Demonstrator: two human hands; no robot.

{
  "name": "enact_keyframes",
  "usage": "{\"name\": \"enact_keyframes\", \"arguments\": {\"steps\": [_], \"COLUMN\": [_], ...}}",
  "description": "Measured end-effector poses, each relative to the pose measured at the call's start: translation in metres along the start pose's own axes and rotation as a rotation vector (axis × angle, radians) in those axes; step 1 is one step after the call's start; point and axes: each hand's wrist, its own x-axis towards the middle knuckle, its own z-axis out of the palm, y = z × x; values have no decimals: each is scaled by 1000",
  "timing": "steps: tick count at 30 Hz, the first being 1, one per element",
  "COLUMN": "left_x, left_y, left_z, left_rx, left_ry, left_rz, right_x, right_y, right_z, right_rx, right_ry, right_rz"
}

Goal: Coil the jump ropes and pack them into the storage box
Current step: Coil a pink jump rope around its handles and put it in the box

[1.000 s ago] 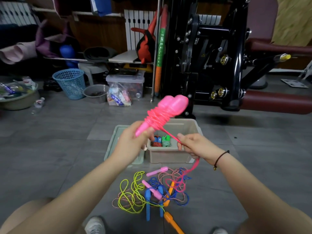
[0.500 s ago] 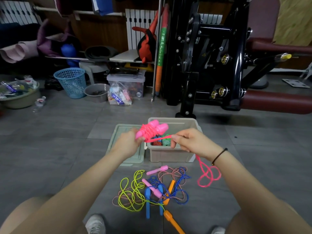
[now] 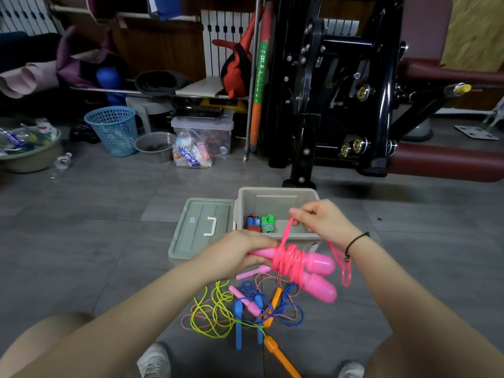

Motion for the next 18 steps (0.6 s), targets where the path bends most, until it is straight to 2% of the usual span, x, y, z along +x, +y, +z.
{"name": "enact_keyframes", "arguments": {"steps": [3, 5, 9, 12, 14, 18], "left_x": [-6, -8, -3, -1, -3, -12], "left_y": [10, 11, 4, -9, -26, -56], "left_z": [-9, -16, -31, -43, -51, -64], "left_rx": [-98, -267, -401, -435, -429, -330], "left_ry": [144, 292, 573, 704, 753, 721], "left_rz": [-3, -104, -282, -378, -463, -587], "right_x": [5, 8, 5, -3, -13, -47], "right_y": [8, 11, 13, 8, 4, -17], "right_z": [8, 15, 27, 27, 25, 21], "right_rx": [85, 169, 119, 78, 11, -251], "right_ry": [-88, -156, -72, -126, -189, -344], "right_rz": [45, 138, 80, 70, 81, 47]}}
